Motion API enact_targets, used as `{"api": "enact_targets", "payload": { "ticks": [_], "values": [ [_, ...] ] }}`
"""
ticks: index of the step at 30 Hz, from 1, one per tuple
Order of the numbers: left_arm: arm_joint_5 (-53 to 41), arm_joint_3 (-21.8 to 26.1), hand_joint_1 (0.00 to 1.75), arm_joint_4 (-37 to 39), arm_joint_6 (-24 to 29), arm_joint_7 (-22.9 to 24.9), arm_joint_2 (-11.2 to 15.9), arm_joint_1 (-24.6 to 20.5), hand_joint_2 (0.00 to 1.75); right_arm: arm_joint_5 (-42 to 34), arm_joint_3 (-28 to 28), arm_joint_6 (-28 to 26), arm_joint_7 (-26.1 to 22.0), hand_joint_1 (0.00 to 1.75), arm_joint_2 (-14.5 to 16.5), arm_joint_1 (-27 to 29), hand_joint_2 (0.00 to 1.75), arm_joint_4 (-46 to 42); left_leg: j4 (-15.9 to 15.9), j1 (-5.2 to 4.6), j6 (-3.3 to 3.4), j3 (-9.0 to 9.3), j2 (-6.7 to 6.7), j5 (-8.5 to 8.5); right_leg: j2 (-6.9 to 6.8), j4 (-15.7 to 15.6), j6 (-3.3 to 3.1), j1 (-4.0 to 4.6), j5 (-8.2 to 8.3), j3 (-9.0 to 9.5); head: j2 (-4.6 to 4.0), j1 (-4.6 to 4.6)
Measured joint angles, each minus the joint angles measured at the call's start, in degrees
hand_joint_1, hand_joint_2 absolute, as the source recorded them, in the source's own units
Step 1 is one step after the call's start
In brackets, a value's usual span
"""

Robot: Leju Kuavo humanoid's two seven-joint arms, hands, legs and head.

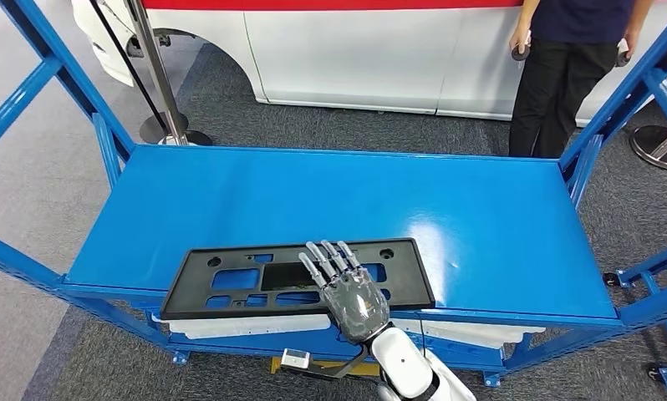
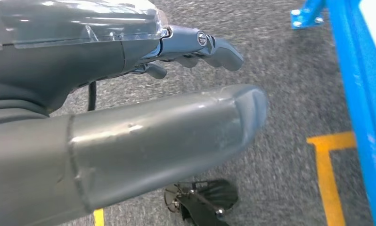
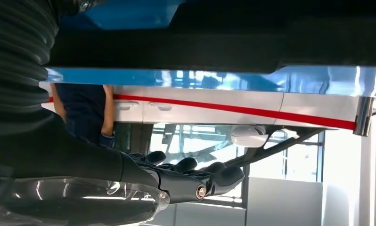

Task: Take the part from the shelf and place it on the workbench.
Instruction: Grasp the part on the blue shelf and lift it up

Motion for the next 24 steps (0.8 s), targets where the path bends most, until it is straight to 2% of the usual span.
{"api": "enact_targets", "payload": {
  "ticks": [1,3,4,5,6,8,9,11,13,15,16,18,19,20,21,23,24],
  "values": [
    [-0.05,-0.08,0.00,-0.01,0.02,-0.08,0.01,-0.04,0.00,0.04,0.05,0.05,0.15,0.00,0.27,-0.29,1.75,0.35,2.51,0.04,-0.28,-1.12,0.01,-1.44,-0.08,-0.26,-0.21,-0.11,0.04,0.25,0.00,-0.01],
    [-0.17,-0.28,0.00,-0.02,0.03,-0.25,0.08,-0.11,0.00,0.18,0.14,0.13,0.54,0.00,0.74,-0.86,1.75,1.31,9.88,0.11,-0.71,-4.74,0.03,-4.66,-0.19,-0.26,-0.52,-0.07,-0.07,0.41,0.00,-0.01],
    [-0.26,-0.40,0.00,-0.02,0.03,-0.46,0.10,-0.06,0.00,0.28,0.15,0.14,0.84,0.00,0.91,-1.07,1.75,1.94,12.81,0.13,-0.81,-6.34,0.04,-5.40,-0.19,-0.18,-0.60,-0.03,-0.17,0.42,0.00,-0.01],
    [-0.42,-0.55,0.00,-0.02,0.01,-0.84,0.12,0.00,0.00,0.44,0.15,0.13,1.18,0.00,1.06,-1.24,1.75,2.60,13.81,0.13,-0.82,-7.07,0.04,-5.01,-0.17,-0.10,-0.65,-0.01,-0.28,0.47,0.00,-0.01],
    [-0.62,-0.75,0.00,-0.02,-0.02,-1.32,0.12,0.05,0.00,0.63,0.14,0.11,1.61,0.00,1.25,-1.43,1.75,3.27,12.48,0.13,-0.74,-6.69,0.04,-3.45,-0.12,0.01,-0.63,0.00,-0.41,0.56,0.00,-0.01],
    [-0.97,-1.19,0.00,-0.02,-0.04,-2.15,0.13,0.06,0.00,1.01,0.12,0.08,2.28,0.00,1.73,-1.95,1.75,4.42,5.35,0.09,-0.36,-3.71,0.03,0.81,-0.01,0.17,-0.43,0.03,-0.73,0.83,0.00,-0.01],
    [-1.04,-1.37,0.00,-0.02,-0.04,-2.37,0.13,0.01,0.00,1.13,0.11,0.07,2.47,0.00,1.94,-2.25,1.75,4.86,1.85,-0.02,-0.08,-2.12,0.02,2.16,0.04,0.28,-0.25,0.13,-0.87,0.88,0.00,0.00],
    [-1.13,-1.62,0.00,-0.02,-0.07,-2.53,0.10,-0.10,0.00,1.20,0.07,0.07,2.63,0.00,2.20,-2.72,1.75,5.49,-1.26,-0.28,0.50,-0.81,-0.01,2.63,0.06,0.32,0.25,0.30,-0.91,0.74,0.00,0.00],
    [-1.28,-1.84,0.00,-0.02,-0.14,-2.67,0.04,-0.14,0.00,1.22,-0.02,0.12,2.71,0.86,2.43,-3.07,1.75,6.01,-1.70,-0.23,1.09,-0.71,0.02,2.66,0.07,0.26,0.83,0.38,-0.91,0.66,0.00,0.00],
    [-1.48,-2.09,0.00,-0.02,-0.24,-2.89,-0.04,-0.14,0.00,1.21,-0.13,0.30,2.75,1.73,2.62,-3.37,1.75,6.51,-2.25,0.05,1.80,-0.42,0.15,2.94,0.02,1.79,1.42,0.35,-2.09,0.11,0.00,0.01],
    [-1.54,-2.21,0.00,-0.02,-0.27,-2.98,-0.08,-0.17,0.00,1.20,-0.19,0.42,2.75,1.75,2.67,-3.46,1.75,6.79,-2.46,0.19,2.14,-0.30,0.21,3.04,-0.01,4.20,1.69,0.29,-3.53,-0.97,0.00,0.02],
    [-1.57,-2.40,0.00,-0.02,-0.28,-3.10,-0.09,-0.21,0.00,1.19,-0.28,0.65,2.74,1.75,2.67,-3.54,1.75,7.48,-2.47,0.10,2.52,-0.32,0.26,3.00,-0.04,11.59,2.07,0.04,-7.01,-4.60,0.00,0.01],
    [-1.57,-2.50,0.00,-0.02,-0.28,-3.11,-0.09,-0.19,0.00,1.18,-0.33,0.81,2.74,1.75,2.67,-3.53,1.75,7.82,-2.44,0.08,2.56,-0.32,0.26,2.96,-0.04,14.73,2.21,-0.07,-7.98,-6.24,0.00,0.02],
    [-1.56,-2.60,0.00,-0.02,-0.28,-3.11,-0.09,-0.17,0.00,1.17,-0.37,1.00,2.74,1.75,2.67,-3.51,1.75,8.13,-2.41,0.06,2.56,-0.29,0.25,2.92,-0.06,16.14,2.29,-0.15,-7.91,-7.08,0.00,0.01],
    [-1.55,-2.68,0.00,-0.02,-0.28,-3.11,-0.11,-0.15,0.00,1.17,-0.40,1.22,2.74,1.75,2.67,-3.52,1.75,8.34,-2.36,0.06,2.52,-0.22,0.21,2.86,-0.07,15.29,2.31,-0.23,-6.70,-6.80,0.00,0.02],
    [-1.53,-2.76,0.00,-0.02,-0.30,-3.10,-0.22,-0.16,0.00,1.17,-0.44,1.50,2.73,1.75,2.67,-3.57,1.75,8.63,-2.18,0.06,2.32,0.00,0.12,2.63,-0.14,8.27,2.03,-0.33,-2.67,-3.54,0.00,0.01],
    [-1.52,-2.79,0.00,-0.02,-0.30,-3.10,-0.29,-0.18,0.00,1.17,-0.45,1.54,2.72,1.75,2.70,-3.62,1.75,8.74,-1.95,-0.06,2.11,0.00,0.07,2.45,-0.18,4.57,1.80,-0.25,-1.25,-1.79,0.00,0.01]
  ]
}}
